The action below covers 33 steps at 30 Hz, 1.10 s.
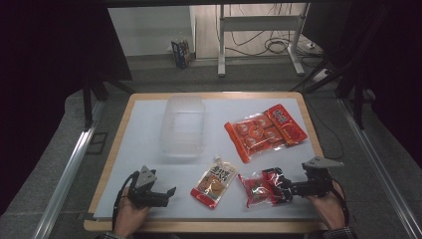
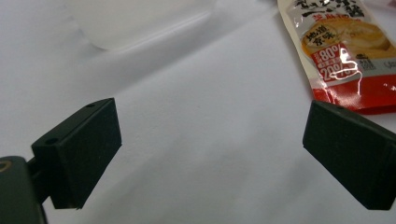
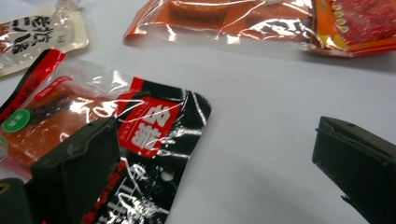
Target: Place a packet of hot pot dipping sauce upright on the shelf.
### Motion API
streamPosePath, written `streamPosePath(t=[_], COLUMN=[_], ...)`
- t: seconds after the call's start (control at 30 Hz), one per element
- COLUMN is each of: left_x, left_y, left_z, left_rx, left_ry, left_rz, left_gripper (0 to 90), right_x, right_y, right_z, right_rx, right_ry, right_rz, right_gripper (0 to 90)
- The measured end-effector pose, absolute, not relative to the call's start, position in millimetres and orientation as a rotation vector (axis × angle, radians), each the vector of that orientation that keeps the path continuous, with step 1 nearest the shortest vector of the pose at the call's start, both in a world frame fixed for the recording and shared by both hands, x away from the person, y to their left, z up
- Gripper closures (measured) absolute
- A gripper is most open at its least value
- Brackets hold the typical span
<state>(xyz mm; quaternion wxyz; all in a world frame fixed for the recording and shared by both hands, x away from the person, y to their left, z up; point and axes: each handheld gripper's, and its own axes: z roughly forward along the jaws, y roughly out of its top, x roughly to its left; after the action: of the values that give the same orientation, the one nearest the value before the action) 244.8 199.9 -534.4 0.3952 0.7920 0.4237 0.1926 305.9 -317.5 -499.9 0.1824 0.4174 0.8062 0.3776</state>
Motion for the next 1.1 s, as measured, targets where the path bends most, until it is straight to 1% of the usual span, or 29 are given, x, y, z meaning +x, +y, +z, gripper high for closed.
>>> streamPosePath(t=[0.2,0.5,0.6,0.9,1.1], left_x=[245.5,245.3,246.5,248.0,246.7], left_y=[201.8,199.5,199.3,198.1,191.8], left_z=[-535.2,-535.6,-537.2,-540.0,-541.4], left_rx=[1.999,2.027,2.030,2.053,2.099], left_ry=[1.058,1.045,1.032,1.014,0.971], left_rz=[0.495,0.502,0.476,0.465,0.478], left_gripper=[4.6,5.7,5.8,5.6,5.4], right_x=[314.5,332.5,341.3,367.2,384.9], right_y=[-319.6,-325.6,-327.7,-335.6,-339.2], right_z=[-494.2,-490.9,-489.6,-488.7,-493.8], right_rx=[1.176,1.181,1.184,1.229,1.270], right_ry=[2.264,2.267,2.264,2.233,2.234], right_rz=[1.062,1.043,1.032,0.995,0.985], right_gripper=[0.4,0.0,0.0,0.2,0.0])
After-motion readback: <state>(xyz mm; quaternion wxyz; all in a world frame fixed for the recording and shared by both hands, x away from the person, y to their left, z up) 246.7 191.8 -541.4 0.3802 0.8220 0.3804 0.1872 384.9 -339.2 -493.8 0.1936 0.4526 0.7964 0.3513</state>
